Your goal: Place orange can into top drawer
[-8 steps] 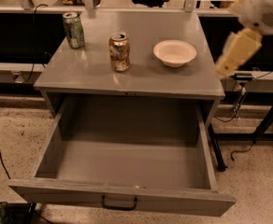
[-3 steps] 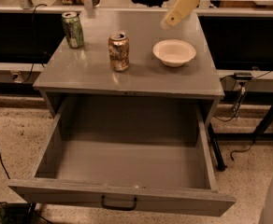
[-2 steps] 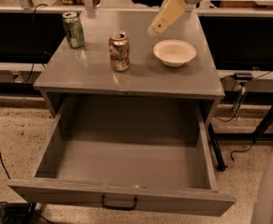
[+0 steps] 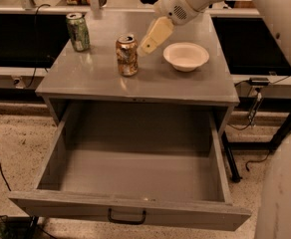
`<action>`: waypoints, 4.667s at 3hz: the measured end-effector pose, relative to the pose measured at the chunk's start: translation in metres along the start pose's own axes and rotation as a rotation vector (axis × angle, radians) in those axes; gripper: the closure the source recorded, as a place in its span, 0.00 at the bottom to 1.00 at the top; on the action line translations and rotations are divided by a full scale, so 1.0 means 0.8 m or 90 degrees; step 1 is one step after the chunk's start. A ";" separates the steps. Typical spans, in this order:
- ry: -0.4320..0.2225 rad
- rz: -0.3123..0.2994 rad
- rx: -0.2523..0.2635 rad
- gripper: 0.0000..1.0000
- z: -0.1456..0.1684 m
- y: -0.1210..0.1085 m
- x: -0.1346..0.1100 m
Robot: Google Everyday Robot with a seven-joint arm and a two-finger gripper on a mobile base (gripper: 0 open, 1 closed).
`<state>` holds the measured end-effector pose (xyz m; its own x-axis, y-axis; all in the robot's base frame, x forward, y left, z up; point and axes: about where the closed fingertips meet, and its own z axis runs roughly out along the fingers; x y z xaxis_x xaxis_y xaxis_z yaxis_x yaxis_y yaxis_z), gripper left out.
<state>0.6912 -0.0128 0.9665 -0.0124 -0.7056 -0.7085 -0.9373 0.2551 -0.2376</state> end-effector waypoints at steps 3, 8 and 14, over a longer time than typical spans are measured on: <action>-0.042 0.054 -0.075 0.00 0.067 0.018 -0.005; -0.067 0.065 -0.127 0.50 0.132 0.029 0.007; -0.157 0.030 -0.288 1.00 -0.056 0.200 -0.023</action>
Offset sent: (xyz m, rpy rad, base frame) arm 0.0049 0.0442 -0.0361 0.1320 0.1440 0.0364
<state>0.5256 0.0113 0.9717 -0.0268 -0.5096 -0.8600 -0.9952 -0.0671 0.0707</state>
